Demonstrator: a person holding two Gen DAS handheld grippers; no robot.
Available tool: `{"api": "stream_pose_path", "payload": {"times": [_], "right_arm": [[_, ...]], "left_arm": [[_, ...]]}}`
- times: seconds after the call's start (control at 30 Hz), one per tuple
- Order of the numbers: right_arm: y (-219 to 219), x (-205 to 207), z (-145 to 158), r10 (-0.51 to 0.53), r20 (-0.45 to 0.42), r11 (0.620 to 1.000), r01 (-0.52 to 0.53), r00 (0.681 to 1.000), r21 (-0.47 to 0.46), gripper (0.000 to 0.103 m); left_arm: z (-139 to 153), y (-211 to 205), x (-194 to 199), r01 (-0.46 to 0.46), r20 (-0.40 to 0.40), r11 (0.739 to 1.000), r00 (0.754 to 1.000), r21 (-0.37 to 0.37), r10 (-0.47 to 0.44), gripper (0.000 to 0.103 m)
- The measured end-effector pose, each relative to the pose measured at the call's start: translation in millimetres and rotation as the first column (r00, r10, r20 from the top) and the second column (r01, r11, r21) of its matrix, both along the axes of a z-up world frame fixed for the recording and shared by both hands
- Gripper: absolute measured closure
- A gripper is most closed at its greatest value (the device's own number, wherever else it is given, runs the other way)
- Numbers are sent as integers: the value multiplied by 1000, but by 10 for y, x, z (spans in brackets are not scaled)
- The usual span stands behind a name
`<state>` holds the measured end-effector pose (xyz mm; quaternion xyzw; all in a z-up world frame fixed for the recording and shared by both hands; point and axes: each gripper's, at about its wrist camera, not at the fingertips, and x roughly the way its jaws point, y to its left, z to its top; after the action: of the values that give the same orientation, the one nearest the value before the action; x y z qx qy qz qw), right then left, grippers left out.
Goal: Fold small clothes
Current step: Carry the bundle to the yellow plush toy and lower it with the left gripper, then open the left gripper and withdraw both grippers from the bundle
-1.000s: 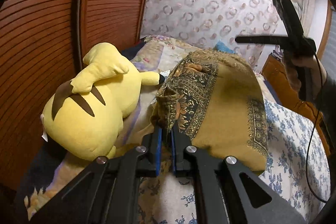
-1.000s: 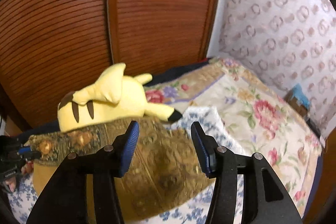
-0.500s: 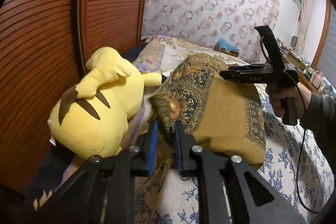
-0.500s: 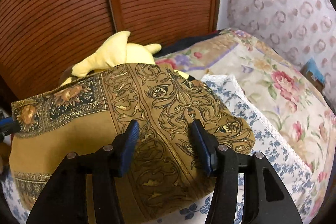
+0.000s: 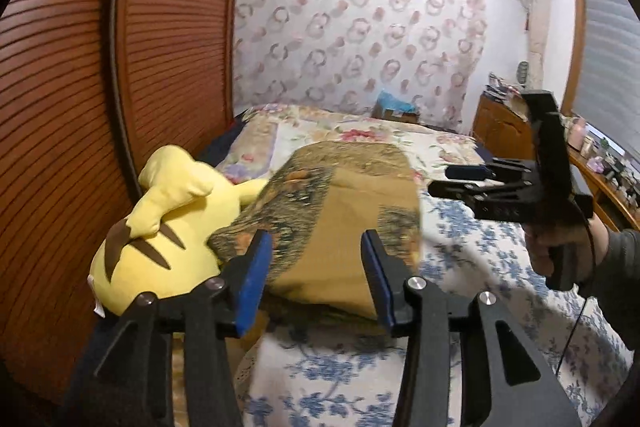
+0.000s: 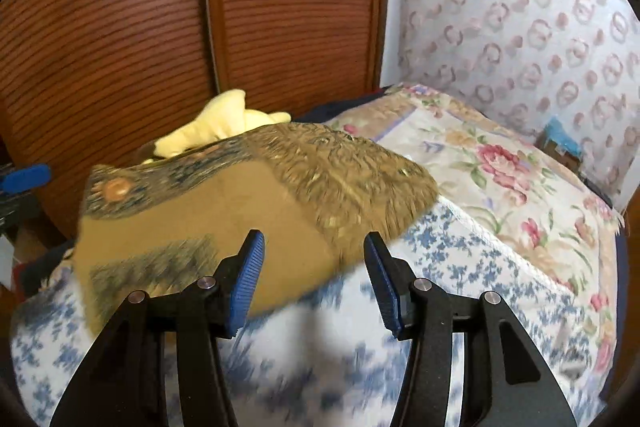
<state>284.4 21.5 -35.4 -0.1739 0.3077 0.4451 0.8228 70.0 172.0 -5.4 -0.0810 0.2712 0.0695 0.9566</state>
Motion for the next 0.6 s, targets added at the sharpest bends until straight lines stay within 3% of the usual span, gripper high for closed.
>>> {"api": "stream_pose_path", "payload": {"times": [0.27, 0.5, 0.6], "right_arm": [[-765, -471, 145, -100, 6, 994, 100, 995, 46, 50], [-1356, -886, 166, -220, 39, 975, 219, 975, 46, 50], [-1601, -1053, 199, -274, 45, 961, 272, 961, 51, 44]], "left_arm": [[54, -485, -31, 88, 22, 996, 996, 26, -89, 49], [25, -960, -35, 151, 12, 987, 988, 47, -151, 49], [42, -1169, -67, 185, 13, 981, 983, 55, -186, 49]]}}
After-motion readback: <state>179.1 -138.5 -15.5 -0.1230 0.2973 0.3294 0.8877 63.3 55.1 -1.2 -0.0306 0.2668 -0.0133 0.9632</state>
